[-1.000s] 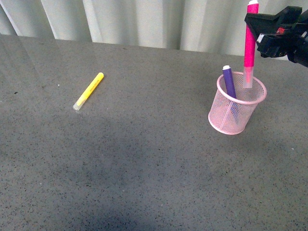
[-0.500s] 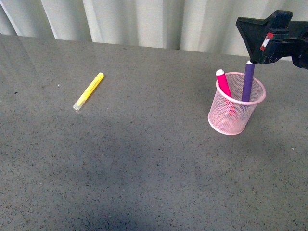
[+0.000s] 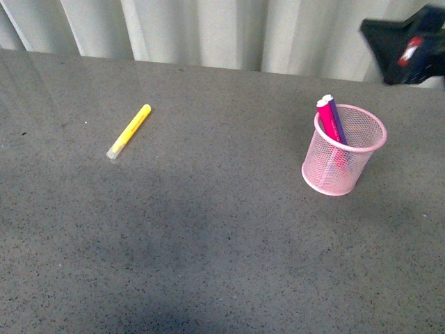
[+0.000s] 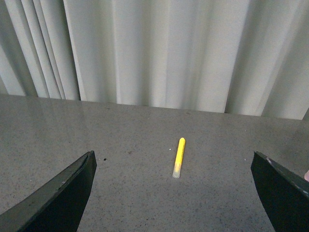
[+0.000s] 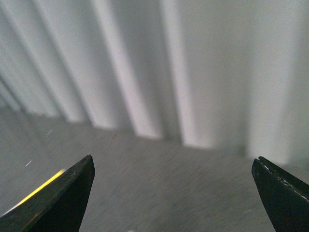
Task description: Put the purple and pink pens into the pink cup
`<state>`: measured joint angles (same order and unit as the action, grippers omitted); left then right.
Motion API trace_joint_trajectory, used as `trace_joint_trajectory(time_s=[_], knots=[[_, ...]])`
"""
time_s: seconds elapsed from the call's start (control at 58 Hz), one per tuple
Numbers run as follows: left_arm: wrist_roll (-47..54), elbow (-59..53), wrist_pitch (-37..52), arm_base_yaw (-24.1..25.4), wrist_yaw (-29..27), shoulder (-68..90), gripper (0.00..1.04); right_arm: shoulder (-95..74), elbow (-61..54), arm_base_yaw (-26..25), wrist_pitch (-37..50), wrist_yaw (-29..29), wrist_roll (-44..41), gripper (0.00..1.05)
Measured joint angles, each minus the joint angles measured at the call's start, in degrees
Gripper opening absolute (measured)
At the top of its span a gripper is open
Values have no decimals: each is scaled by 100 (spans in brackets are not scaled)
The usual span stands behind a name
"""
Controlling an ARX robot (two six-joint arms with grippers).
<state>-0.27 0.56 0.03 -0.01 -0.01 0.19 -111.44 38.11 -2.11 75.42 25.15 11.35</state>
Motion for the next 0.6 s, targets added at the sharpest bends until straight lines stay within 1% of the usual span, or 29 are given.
trace_joint_trajectory(time_s=[0.103, 0.172, 0.259, 0.448, 0.603], knots=[[0, 0, 0, 0, -2, 0, 98, 1272, 258, -496, -717, -444, -28, 98], [0, 0, 0, 0, -2, 0, 98, 1919, 470, -693, -1211, -706, -136, 98], [0, 0, 0, 0, 4, 0, 98, 2653, 651, -868, -2033, -990, -334, 98], [0, 0, 0, 0, -2, 0, 98, 3939, 697, -1108, -3447, -1333, -688, 98], [0, 0, 0, 0, 0, 0, 98, 5080, 564, -1359, -4197, -1475, -894, 98]])
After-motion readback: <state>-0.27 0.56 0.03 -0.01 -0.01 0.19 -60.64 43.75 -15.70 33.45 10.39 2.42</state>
